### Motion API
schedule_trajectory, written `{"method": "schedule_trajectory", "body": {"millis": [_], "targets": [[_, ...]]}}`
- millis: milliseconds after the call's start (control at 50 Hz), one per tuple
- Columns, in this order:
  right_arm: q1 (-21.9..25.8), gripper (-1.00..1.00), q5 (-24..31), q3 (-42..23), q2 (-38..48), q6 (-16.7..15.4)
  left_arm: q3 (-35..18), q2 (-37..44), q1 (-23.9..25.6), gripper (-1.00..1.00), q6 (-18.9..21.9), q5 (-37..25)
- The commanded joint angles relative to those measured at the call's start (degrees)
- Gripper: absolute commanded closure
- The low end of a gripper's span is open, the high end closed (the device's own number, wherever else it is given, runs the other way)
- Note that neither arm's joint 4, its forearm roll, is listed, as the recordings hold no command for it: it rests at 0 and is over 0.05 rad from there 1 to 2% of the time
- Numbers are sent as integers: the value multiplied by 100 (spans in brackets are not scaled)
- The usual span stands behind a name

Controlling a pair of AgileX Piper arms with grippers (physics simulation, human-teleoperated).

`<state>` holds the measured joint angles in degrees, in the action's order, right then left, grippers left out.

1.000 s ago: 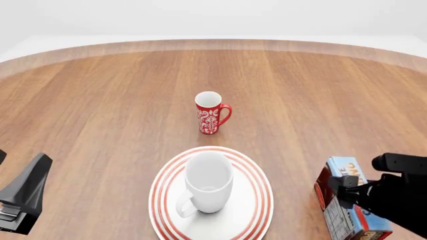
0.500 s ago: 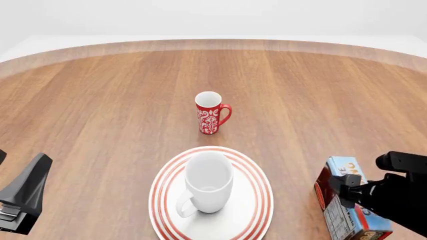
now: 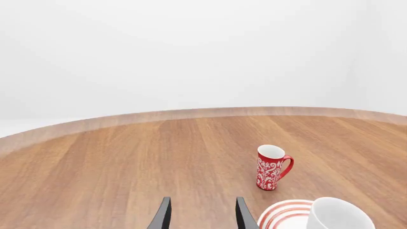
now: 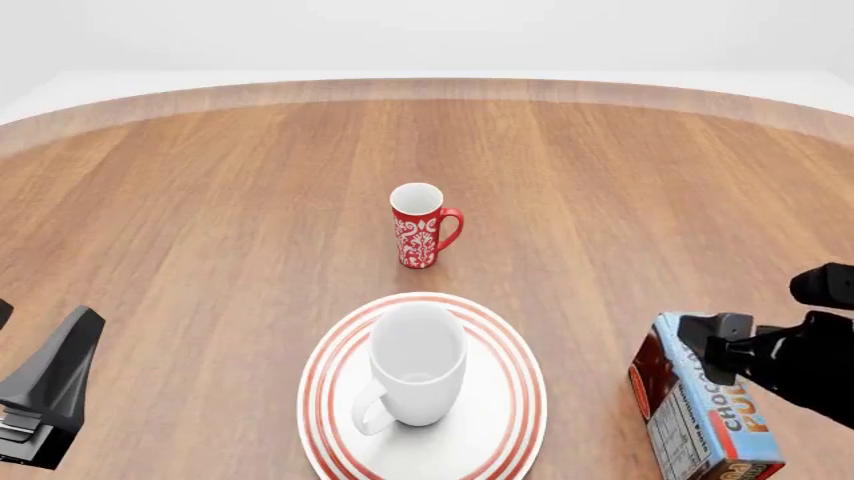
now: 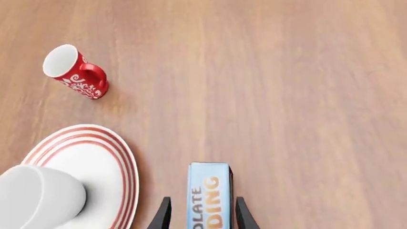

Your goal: Pick up the white mug and put it on the plate, and put the chocolate pudding to the right of the plate.

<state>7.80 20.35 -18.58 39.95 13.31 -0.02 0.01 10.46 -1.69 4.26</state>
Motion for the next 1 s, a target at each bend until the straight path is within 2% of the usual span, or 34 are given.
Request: {"method": "schedule_trajectory", "body": {"millis": [20,160,520,880,960,1000], "targets": [[-137,-100,668,-686,-488,-147,0,0,-1,-100,-1,0],[-243,-100,1088,-1368,-753,-377,0,0,-1,-100,1,1],[-607,-100,1291,-2241,-1195,-988,0,0,-1,-100,1,1],[-897,-100,1067,-2317,-1931,-1558,-1,0,14,-100,83,64],[-949,-100,1050,-2213,-2040,-1528,-2,0,11,-100,101,76],[-1002,-100,1013,-2198,-2237,-1723,-2,0,15,-100,116,82]]}}
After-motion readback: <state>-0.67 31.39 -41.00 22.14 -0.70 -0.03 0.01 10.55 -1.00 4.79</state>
